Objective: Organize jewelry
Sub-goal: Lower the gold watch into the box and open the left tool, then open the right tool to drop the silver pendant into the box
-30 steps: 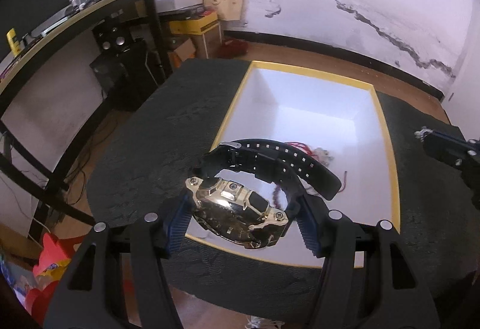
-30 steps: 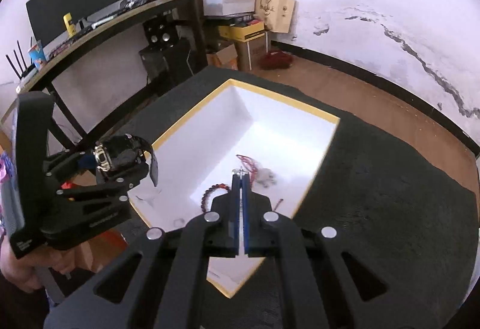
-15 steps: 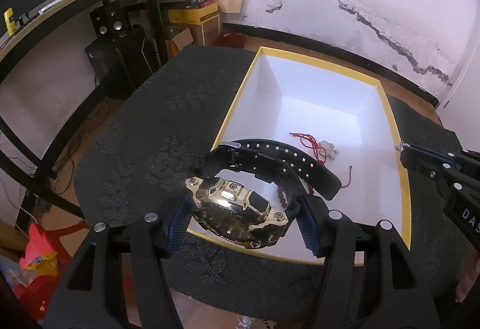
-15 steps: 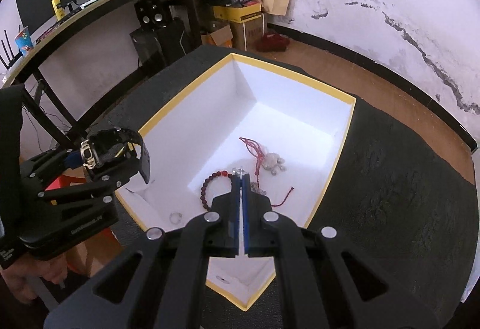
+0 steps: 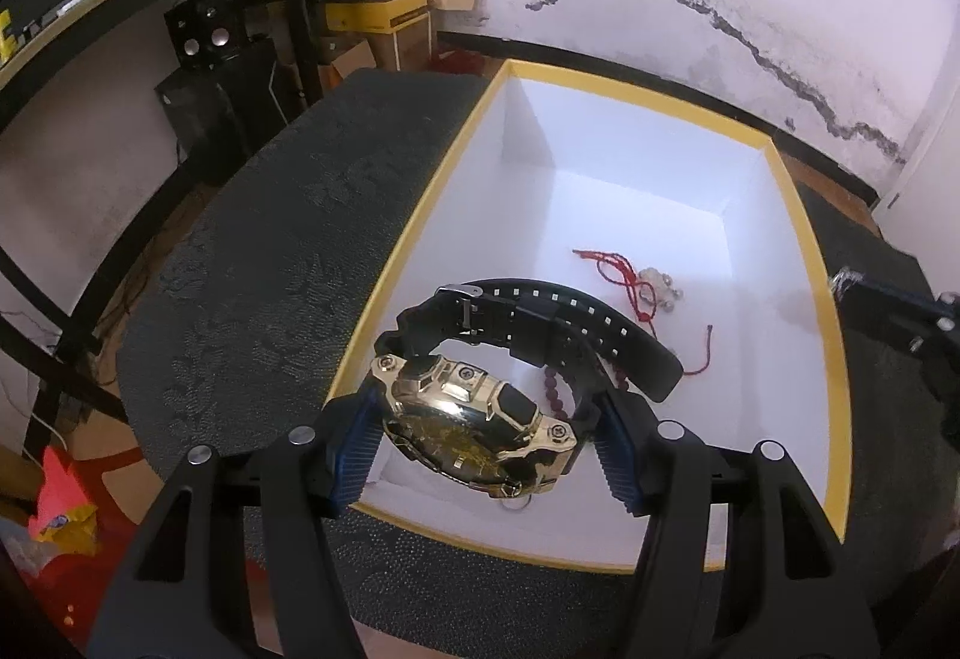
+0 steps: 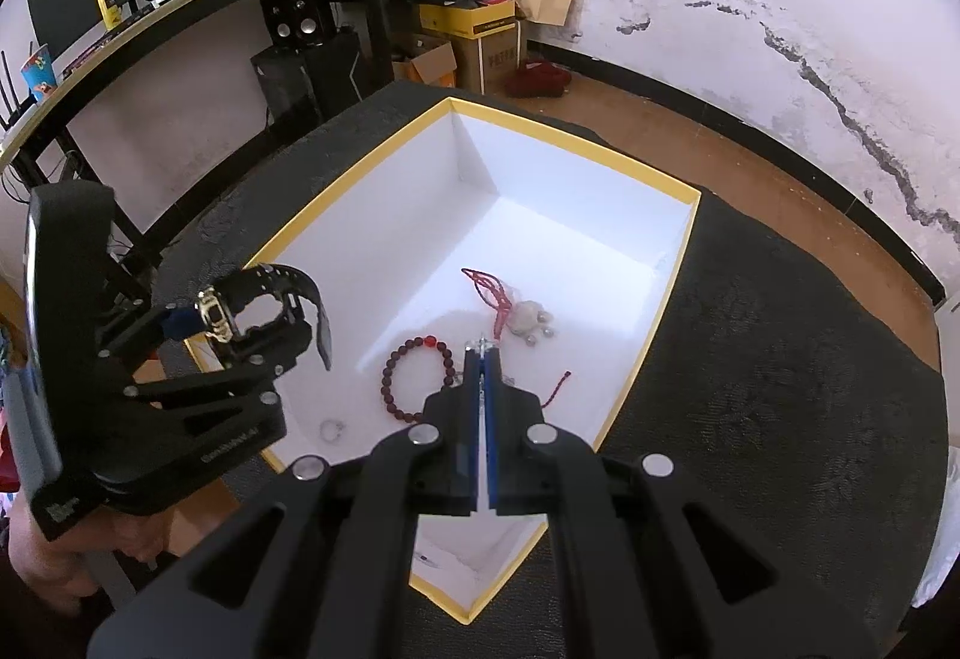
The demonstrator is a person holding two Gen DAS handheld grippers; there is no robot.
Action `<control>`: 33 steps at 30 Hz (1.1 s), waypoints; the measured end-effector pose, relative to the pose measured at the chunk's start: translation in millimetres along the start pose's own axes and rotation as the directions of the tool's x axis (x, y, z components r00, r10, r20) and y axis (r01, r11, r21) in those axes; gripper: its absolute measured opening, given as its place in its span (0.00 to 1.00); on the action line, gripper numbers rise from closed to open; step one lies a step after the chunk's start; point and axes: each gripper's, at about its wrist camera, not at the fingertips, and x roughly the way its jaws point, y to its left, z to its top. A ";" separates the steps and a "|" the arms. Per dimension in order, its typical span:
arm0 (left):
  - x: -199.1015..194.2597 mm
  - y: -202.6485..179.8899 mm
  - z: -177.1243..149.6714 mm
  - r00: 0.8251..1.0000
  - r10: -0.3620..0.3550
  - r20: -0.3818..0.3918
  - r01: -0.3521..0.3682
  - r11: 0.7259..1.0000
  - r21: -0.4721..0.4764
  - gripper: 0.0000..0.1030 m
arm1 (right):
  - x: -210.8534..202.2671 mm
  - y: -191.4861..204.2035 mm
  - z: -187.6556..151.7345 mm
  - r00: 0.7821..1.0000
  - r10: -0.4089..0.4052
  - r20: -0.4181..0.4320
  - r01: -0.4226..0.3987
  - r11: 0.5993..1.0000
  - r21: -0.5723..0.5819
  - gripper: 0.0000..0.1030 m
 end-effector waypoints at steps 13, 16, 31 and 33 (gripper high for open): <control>21.0 -11.3 11.5 1.000 -0.003 -0.011 0.003 1.000 -0.003 0.61 | -4.5 -2.7 3.0 1.000 -0.017 0.007 0.016 1.000 0.006 0.02; 15.5 -16.9 13.5 1.000 0.004 0.031 -0.004 1.000 0.004 0.78 | -6.9 -2.1 2.3 1.000 -0.016 0.011 0.016 1.000 0.008 0.02; 5.6 -19.1 12.6 0.996 -0.044 0.080 0.045 0.999 -0.013 0.94 | -7.8 -0.3 8.0 1.000 -0.026 0.008 0.026 1.000 -0.006 0.02; 4.2 -17.3 11.7 0.996 -0.036 0.081 0.036 0.999 -0.007 0.94 | -1.7 0.6 11.4 1.000 -0.026 -0.003 0.026 1.000 -0.012 0.02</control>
